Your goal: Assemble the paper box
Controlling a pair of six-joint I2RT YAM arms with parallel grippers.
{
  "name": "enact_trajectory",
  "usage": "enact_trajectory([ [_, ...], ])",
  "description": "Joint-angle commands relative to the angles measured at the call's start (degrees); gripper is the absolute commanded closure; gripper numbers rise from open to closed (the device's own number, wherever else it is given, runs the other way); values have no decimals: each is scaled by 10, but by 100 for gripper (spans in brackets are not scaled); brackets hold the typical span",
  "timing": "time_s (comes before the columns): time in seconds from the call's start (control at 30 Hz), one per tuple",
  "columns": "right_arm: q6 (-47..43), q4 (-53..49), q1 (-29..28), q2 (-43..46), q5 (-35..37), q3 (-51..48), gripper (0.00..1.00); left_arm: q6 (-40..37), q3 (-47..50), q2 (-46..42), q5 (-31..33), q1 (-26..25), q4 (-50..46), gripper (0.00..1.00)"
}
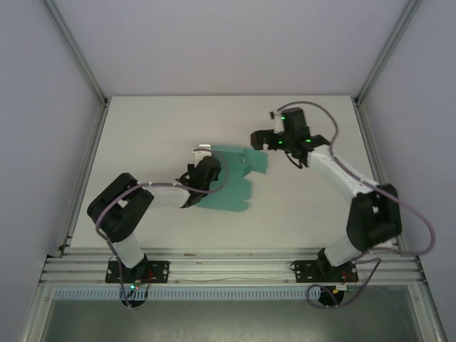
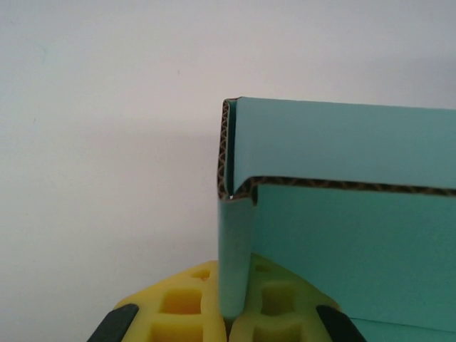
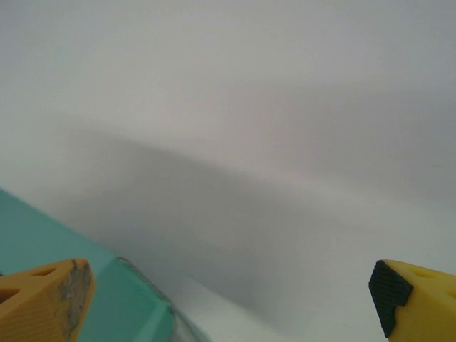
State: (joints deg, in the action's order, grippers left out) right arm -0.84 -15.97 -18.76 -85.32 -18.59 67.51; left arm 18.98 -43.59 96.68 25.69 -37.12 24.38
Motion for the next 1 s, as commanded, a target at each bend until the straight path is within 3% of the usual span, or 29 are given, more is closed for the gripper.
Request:
enact_trajectory([
  [0.0,8,-19,49,53,-22,-38,0,-9,17,-56,-17,1,20,100],
  [0.13,-24,-46,100,84,-113,-82,1,2,21,-105,-23,3,-3,100],
  [0.3,-74,-17,101,83,-266,-120,10,-8,23,-121,-35,4,-1,100],
  [0.53,-132,-4,63,43,-342,-95,16,-8,18,-120,-59,4,2,100],
  [0.7,-171,-8,24,14,-352,-70,20,-10,15,-112,-65,4,4,100],
  [0.97,-171,8,-36,-25,-296,-26,25,-6,0,-92,-55,4,-10,100],
])
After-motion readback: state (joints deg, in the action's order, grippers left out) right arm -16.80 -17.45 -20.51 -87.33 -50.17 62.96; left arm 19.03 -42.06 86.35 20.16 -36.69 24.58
